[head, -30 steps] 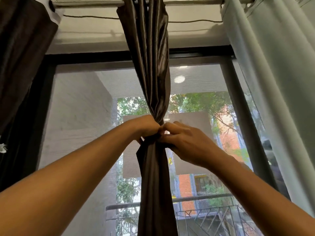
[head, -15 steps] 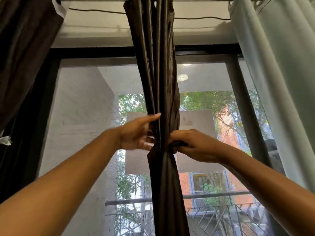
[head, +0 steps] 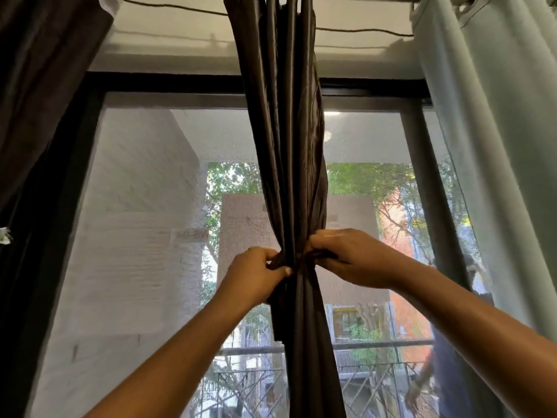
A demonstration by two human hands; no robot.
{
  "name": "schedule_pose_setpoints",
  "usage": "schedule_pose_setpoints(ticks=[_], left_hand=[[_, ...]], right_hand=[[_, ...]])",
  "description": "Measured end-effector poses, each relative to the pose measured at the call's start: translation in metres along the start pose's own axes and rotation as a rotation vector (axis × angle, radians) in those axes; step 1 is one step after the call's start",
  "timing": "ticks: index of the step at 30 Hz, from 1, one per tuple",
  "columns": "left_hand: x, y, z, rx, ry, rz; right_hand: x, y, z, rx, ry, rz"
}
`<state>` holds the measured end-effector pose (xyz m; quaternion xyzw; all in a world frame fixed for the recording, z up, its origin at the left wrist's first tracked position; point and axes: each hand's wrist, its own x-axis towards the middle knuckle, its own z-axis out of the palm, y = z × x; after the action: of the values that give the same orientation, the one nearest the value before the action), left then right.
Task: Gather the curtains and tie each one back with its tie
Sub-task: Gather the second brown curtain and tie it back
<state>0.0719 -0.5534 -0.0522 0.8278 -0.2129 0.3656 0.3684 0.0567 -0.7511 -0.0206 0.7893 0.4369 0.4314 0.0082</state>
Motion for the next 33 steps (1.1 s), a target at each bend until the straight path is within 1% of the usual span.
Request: schedule_pose_setpoints(ticks=[1,2,5,8,11,14,16,18,20,22,25,29,31,33], left_hand=[[0.000,0.002,-0.007,0.146,-0.020,-0.017],[-0.001,0.004,-0.014,0.241,-0.041,-0.045],[-0.004,0.016,-0.041,0.314,-0.102,-0.099],[-0.006,0.027,-0.068,0.374,-0.088,-0.035],[-0.006,0.036,-0.077,0.215,-0.120,0.082],[-0.007,0.045,-0.066,-0.094,-0.175,0.231],[-0.004,0.045,-0.055,-0.347,-0.155,0.213],[0.000,0.043,-0.046,-0.546,-0.114,0.132],[0.003,0.039,-0.040,-0.670,-0.108,0.080],[0.004,0.038,-0.034,-0.713,-0.132,0.082],[0.004,0.044,-0.025,-0.680,-0.209,0.119],[0.007,0.052,-0.015,-0.517,-0.273,0.204],[0.008,0.058,-0.011,-0.427,-0.283,0.258],[0.009,0.064,-0.008,-0.349,-0.259,0.319]], right_hand=[[0.002,-0.001,0.000,-0.023,-0.012,-0.009],[0.004,-0.002,0.000,-0.033,-0.022,-0.018],[0.011,-0.005,0.001,-0.042,-0.041,-0.038],[0.017,-0.009,0.003,-0.035,-0.044,-0.037],[0.020,-0.011,0.005,-0.031,-0.020,-0.034],[0.020,-0.014,0.006,-0.017,0.034,-0.033],[0.018,-0.015,0.005,-0.004,0.095,-0.024],[0.013,-0.014,0.000,0.001,0.210,0.016],[0.006,-0.012,-0.011,0.023,0.325,0.077],[-0.001,-0.010,-0.021,0.005,0.385,0.116],[-0.014,-0.011,-0.033,-0.119,0.422,0.122],[-0.028,-0.018,-0.039,-0.322,0.456,0.050],[-0.029,-0.021,-0.041,-0.394,0.495,-0.005],[-0.028,-0.020,-0.045,-0.443,0.491,-0.045]])
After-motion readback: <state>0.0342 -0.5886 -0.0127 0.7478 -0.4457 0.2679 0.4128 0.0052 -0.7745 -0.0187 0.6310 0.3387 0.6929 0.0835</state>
